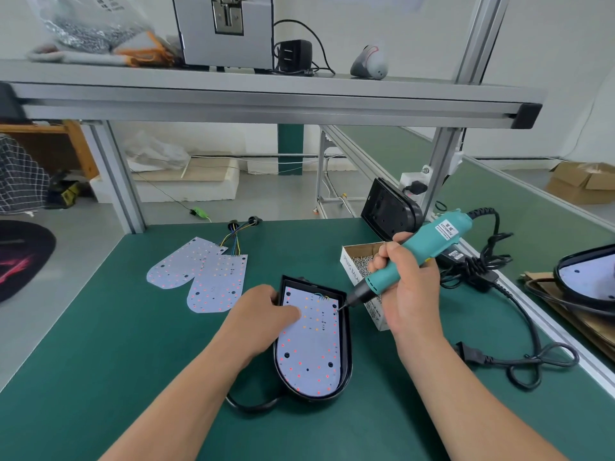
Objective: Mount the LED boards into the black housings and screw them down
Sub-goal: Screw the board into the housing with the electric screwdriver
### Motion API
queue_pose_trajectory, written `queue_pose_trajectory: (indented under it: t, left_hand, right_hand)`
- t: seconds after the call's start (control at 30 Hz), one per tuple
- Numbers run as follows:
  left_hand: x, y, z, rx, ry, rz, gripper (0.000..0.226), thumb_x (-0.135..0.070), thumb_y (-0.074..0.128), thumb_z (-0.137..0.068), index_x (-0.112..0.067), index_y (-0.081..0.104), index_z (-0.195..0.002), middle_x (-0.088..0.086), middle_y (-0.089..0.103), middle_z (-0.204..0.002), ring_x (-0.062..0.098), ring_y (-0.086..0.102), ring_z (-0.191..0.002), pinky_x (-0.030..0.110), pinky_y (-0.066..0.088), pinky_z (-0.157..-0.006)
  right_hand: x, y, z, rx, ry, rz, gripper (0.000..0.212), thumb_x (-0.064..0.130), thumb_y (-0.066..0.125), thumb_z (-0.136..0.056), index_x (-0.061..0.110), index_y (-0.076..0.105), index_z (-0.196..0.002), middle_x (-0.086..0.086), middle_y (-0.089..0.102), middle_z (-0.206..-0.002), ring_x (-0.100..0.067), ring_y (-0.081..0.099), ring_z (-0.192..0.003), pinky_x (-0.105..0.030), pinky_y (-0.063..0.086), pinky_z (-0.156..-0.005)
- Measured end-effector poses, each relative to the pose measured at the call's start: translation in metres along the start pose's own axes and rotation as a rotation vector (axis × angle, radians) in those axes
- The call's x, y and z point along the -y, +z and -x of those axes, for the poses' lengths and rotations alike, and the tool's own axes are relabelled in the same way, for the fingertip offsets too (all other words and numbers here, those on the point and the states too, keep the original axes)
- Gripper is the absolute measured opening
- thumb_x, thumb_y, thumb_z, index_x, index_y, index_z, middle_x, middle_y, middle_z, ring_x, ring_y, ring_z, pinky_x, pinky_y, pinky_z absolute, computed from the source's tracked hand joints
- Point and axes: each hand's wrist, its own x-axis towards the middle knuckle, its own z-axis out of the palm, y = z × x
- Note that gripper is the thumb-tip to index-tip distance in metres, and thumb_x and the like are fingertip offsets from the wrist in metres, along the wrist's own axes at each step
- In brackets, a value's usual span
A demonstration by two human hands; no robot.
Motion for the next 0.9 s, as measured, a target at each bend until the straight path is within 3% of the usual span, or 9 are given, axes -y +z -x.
queue_pose_trajectory:
  t: [0.17,0.47,0.67,0.9]
  left_hand:
    - [0.000,0.000,0.000,0.005,0.005,-0.011,0.029,-0.031,0.071,-0.078,-0.018,0.046,-0.083,0.003,0.044,-0.079,0.020,0.038,-0.071,0.037,0.030,-0.068]
    - [0.000,0.000,-0.001,-0.009,0.031,-0.036,0.031,-0.029,0.074,-0.084,-0.017,0.045,-0.083,0.003,0.045,-0.078,0.020,0.038,-0.070,0.036,0.031,-0.066]
    - [0.000,0.001,-0.003,-0.008,0.026,-0.042,0.032,-0.028,0.074,-0.084,-0.018,0.044,-0.083,0.004,0.044,-0.080,0.020,0.038,-0.070,0.036,0.030,-0.067]
    - [-0.003,-0.002,-0.003,0.012,0.018,-0.045,0.030,-0.031,0.074,-0.079,-0.017,0.047,-0.083,0.003,0.046,-0.078,0.020,0.039,-0.068,0.033,0.030,-0.066]
  right_hand:
    - [0.000,0.004,0.001,0.034,-0.034,0.082,0.019,0.001,0.063,-0.092,0.016,0.058,-0.101,-0.011,0.051,-0.078,-0.024,0.050,-0.066,-0.034,0.047,-0.064]
    - [-0.005,0.013,0.008,0.289,-0.169,0.346,0.014,0.006,0.066,-0.093,0.017,0.060,-0.099,-0.009,0.055,-0.073,-0.027,0.053,-0.066,-0.034,0.049,-0.067]
    - [-0.005,0.012,0.006,0.241,-0.146,0.367,0.010,0.008,0.066,-0.093,0.012,0.057,-0.097,-0.013,0.055,-0.070,-0.027,0.053,-0.064,-0.035,0.050,-0.068]
    - [-0.003,0.013,0.007,0.273,-0.087,0.344,0.012,0.014,0.068,-0.091,0.021,0.060,-0.096,-0.011,0.055,-0.074,-0.028,0.058,-0.067,-0.037,0.054,-0.075]
